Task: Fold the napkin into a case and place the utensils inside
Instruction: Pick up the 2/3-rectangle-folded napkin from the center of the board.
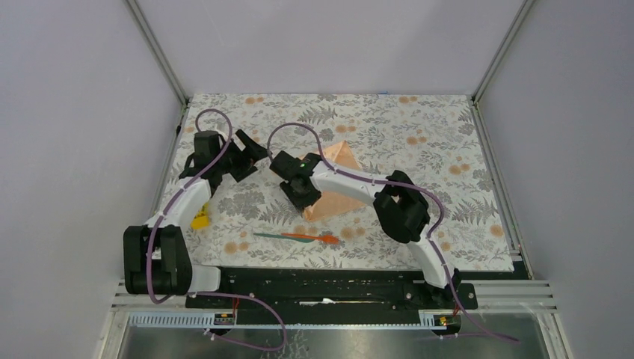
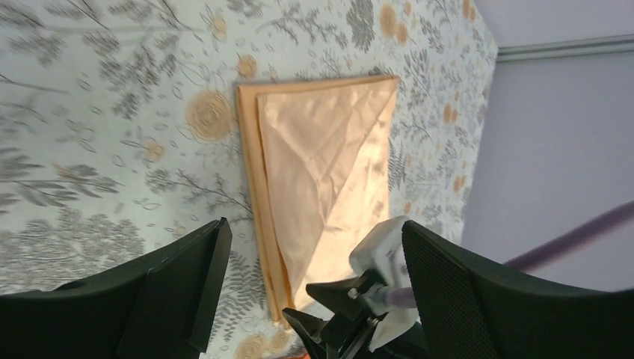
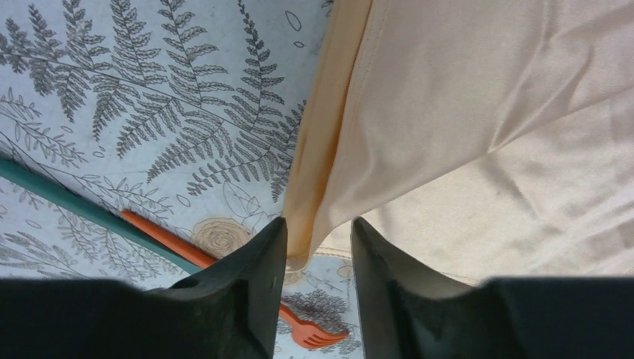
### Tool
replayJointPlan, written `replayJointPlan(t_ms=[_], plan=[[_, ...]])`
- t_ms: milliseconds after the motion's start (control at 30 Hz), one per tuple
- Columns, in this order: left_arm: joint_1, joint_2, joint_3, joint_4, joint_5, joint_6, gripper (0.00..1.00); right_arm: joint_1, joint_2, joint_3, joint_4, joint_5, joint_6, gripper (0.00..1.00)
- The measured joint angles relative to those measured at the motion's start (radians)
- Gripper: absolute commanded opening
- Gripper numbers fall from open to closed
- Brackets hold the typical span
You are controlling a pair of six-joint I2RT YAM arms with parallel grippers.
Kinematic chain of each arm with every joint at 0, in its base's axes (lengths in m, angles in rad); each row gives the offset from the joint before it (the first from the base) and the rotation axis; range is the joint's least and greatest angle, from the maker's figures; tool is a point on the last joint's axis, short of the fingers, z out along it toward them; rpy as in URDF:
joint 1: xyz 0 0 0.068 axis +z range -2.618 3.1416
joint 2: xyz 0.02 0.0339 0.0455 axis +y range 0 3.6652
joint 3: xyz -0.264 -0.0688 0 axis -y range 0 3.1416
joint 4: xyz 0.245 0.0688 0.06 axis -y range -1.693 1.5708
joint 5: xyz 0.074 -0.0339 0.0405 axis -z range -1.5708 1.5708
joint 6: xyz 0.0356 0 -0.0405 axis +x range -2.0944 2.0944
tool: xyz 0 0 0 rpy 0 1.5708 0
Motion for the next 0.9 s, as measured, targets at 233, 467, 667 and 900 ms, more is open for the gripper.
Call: replayJointPlan(t_ms=[233,467,667,900], plan=[[0.065,-0.028,0.06,-0.125,-0.055,0.111,0.91,0.032,0.062,0.065,-0.059,0.025,0.005,0.38],[0.092,-0.028,0.057,-0.151,-0.045,0.126,0.91,0.042,0.093,0.082,-0.09,0.033,0.013,0.43],[0.096,-0.028,0.046,-0.144,-0.024,0.125,0.91,0.052,0.115,0.117,-0.106,0.061,0.018,0.5],[0.106,-0.028,0.034,-0.138,-0.013,0.124,0.91,0.07,0.145,0.143,-0.114,0.089,0.023,0.51]])
